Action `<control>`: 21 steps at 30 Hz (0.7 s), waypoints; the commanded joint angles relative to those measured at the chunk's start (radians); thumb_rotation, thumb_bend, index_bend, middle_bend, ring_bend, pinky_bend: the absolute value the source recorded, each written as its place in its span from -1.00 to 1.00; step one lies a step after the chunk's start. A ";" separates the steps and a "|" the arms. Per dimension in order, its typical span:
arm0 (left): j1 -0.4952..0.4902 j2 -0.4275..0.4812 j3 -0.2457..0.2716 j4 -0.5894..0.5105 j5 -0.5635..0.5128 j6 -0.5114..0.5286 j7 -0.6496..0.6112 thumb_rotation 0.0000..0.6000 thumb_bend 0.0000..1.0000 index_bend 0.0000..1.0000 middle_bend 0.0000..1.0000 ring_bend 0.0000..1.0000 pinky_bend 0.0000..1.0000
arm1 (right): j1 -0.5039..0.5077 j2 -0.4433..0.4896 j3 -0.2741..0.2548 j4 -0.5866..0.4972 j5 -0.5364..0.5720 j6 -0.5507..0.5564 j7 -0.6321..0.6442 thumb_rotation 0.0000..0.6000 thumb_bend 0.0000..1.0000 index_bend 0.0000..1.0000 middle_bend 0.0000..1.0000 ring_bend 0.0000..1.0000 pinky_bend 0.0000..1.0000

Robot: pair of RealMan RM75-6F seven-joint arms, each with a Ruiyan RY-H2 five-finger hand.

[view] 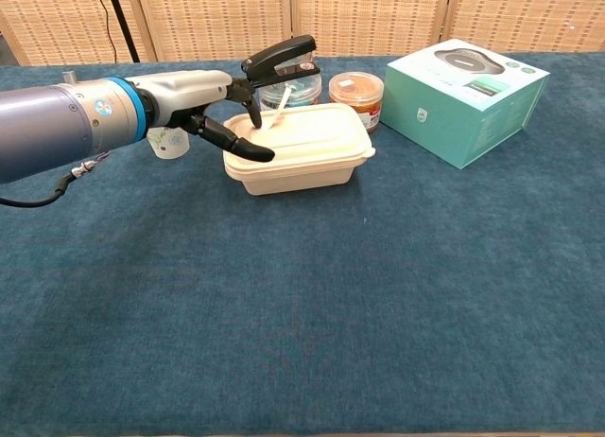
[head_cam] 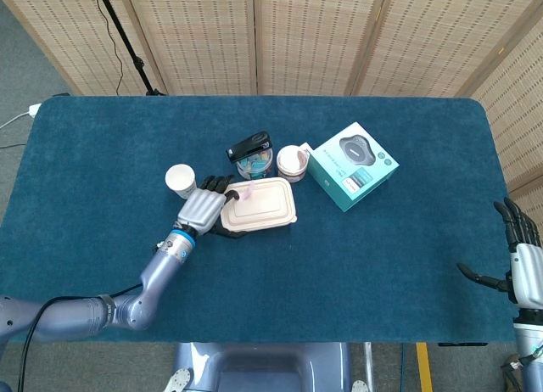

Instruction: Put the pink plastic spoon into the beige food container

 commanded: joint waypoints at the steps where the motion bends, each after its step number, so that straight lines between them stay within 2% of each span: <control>1: 0.001 0.005 0.001 -0.009 0.002 0.005 0.003 -0.27 -1.00 -0.41 -1.00 -1.00 -1.00 | 0.000 0.001 0.000 -0.001 0.000 0.000 0.000 1.00 -1.00 -0.97 -1.00 -1.00 -1.00; 11: 0.016 0.040 -0.005 -0.045 0.008 0.019 -0.015 -0.27 -1.00 -0.41 -1.00 -1.00 -1.00 | -0.001 0.002 0.001 -0.001 -0.001 0.001 0.003 1.00 -1.00 -0.97 -1.00 -1.00 -1.00; 15: 0.047 0.094 -0.008 -0.092 0.053 0.043 -0.056 -0.29 -1.00 -0.42 -1.00 -1.00 -1.00 | -0.001 0.003 0.000 -0.001 -0.003 0.002 0.002 1.00 -1.00 -0.97 -1.00 -1.00 -1.00; 18: 0.080 0.151 0.002 -0.140 0.101 0.072 -0.078 -0.30 -1.00 -0.54 -1.00 -1.00 -1.00 | -0.001 0.004 -0.002 -0.003 -0.007 0.002 0.000 1.00 -1.00 -0.97 -1.00 -1.00 -1.00; 21: 0.126 0.215 0.025 -0.193 0.158 0.132 -0.084 -0.30 -1.00 -0.83 -1.00 -1.00 -1.00 | -0.001 0.005 -0.006 -0.006 -0.017 0.006 -0.005 1.00 -1.00 -0.96 -1.00 -1.00 -1.00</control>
